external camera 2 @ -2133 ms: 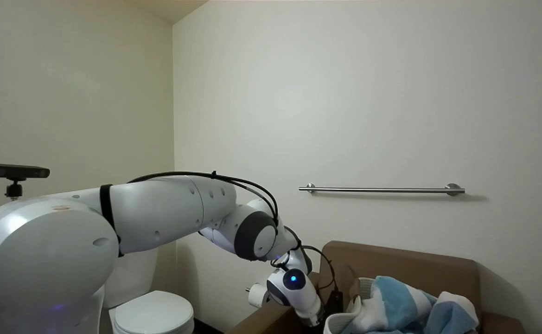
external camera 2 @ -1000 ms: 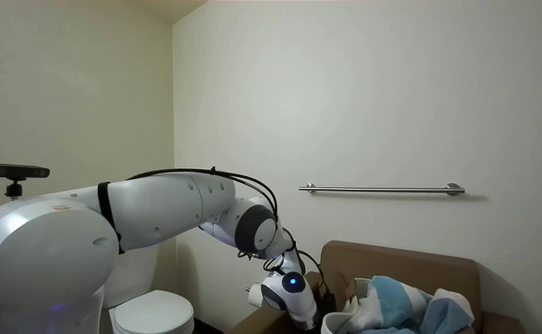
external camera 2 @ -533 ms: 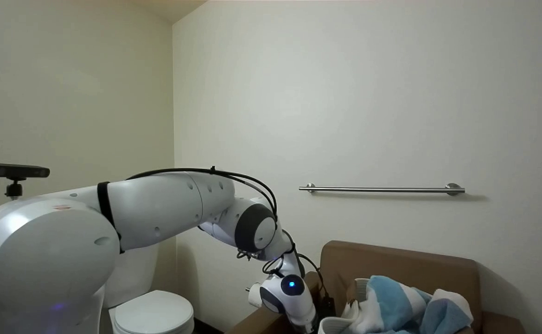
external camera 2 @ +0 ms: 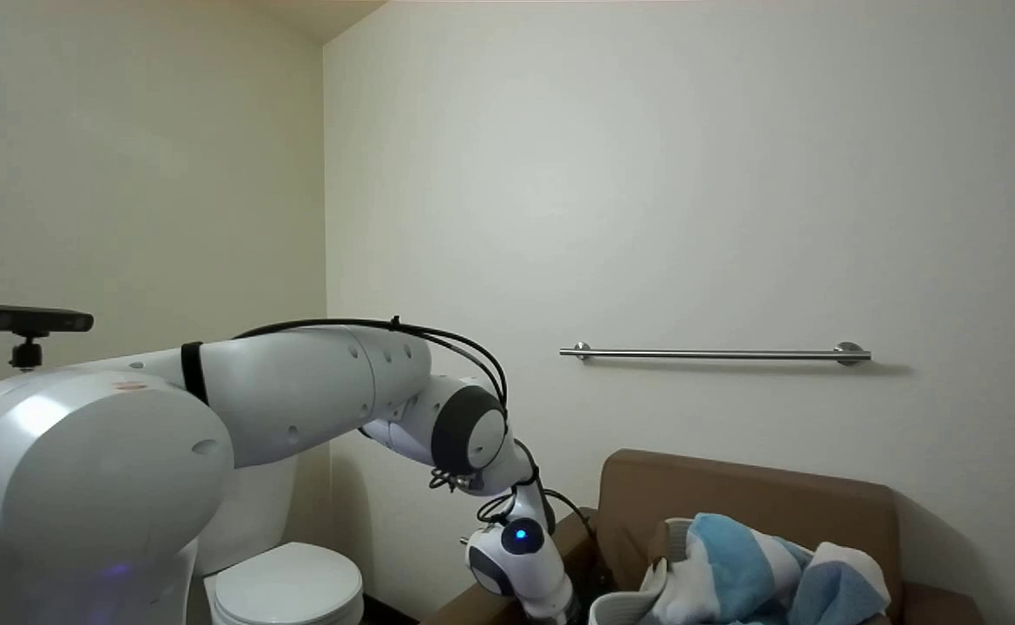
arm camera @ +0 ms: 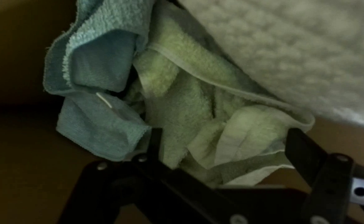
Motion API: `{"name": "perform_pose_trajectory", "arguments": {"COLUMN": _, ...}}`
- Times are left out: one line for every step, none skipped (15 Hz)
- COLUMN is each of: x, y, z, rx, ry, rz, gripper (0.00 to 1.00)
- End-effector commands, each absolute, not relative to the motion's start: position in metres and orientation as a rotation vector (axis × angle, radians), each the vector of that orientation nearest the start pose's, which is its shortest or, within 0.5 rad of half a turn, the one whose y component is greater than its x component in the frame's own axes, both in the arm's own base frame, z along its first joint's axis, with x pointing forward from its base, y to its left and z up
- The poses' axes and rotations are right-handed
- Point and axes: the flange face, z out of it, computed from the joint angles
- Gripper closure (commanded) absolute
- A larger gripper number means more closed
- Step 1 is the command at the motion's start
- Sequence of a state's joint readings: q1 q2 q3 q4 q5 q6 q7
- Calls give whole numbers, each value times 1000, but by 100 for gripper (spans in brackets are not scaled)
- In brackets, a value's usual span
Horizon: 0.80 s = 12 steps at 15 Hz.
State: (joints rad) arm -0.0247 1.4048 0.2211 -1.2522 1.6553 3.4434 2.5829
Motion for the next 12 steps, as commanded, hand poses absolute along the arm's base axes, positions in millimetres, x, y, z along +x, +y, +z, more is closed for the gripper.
{"name": "perform_pose_trajectory", "arguments": {"x": 564, "y": -30, "z": -108, "rx": 1627, "ry": 2281, "rz": 144, "gripper": 0}}
{"name": "perform_pose_trajectory", "arguments": {"x": 560, "y": -29, "z": -109, "rx": 1627, "ry": 2303, "rz": 150, "gripper": 0}}
{"name": "perform_pose_trajectory", "arguments": {"x": 556, "y": -31, "z": -111, "rx": 1627, "ry": 2309, "rz": 138, "gripper": 0}}
{"name": "perform_pose_trajectory", "arguments": {"x": 554, "y": -32, "z": -113, "rx": 1621, "ry": 2324, "rz": 132, "gripper": 0}}
{"name": "perform_pose_trajectory", "arguments": {"x": 550, "y": -33, "z": -114, "rx": 1617, "ry": 2328, "rz": 115, "gripper": 0}}
{"name": "perform_pose_trajectory", "arguments": {"x": 547, "y": -36, "z": -115, "rx": 1612, "ry": 2333, "rz": 98, "gripper": 0}}
{"name": "perform_pose_trajectory", "arguments": {"x": 544, "y": -37, "z": -117, "rx": 1606, "ry": 2341, "rz": 81, "gripper": 0}}
{"name": "perform_pose_trajectory", "arguments": {"x": 541, "y": -39, "z": -118, "rx": 1593, "ry": 2350, "rz": 62, "gripper": 0}}
{"name": "perform_pose_trajectory", "arguments": {"x": 542, "y": -40, "z": -120, "rx": 1567, "ry": 2363, "rz": 53, "gripper": 25}}
{"name": "perform_pose_trajectory", "arguments": {"x": 543, "y": -41, "z": -122, "rx": 1547, "ry": 2371, "rz": 50, "gripper": 26}}
{"name": "perform_pose_trajectory", "arguments": {"x": 548, "y": -40, "z": -122, "rx": 1520, "ry": 2374, "rz": 56, "gripper": 33}}
{"name": "perform_pose_trajectory", "arguments": {"x": 552, "y": -39, "z": -121, "rx": 1497, "ry": 2379, "rz": 63, "gripper": 40}}
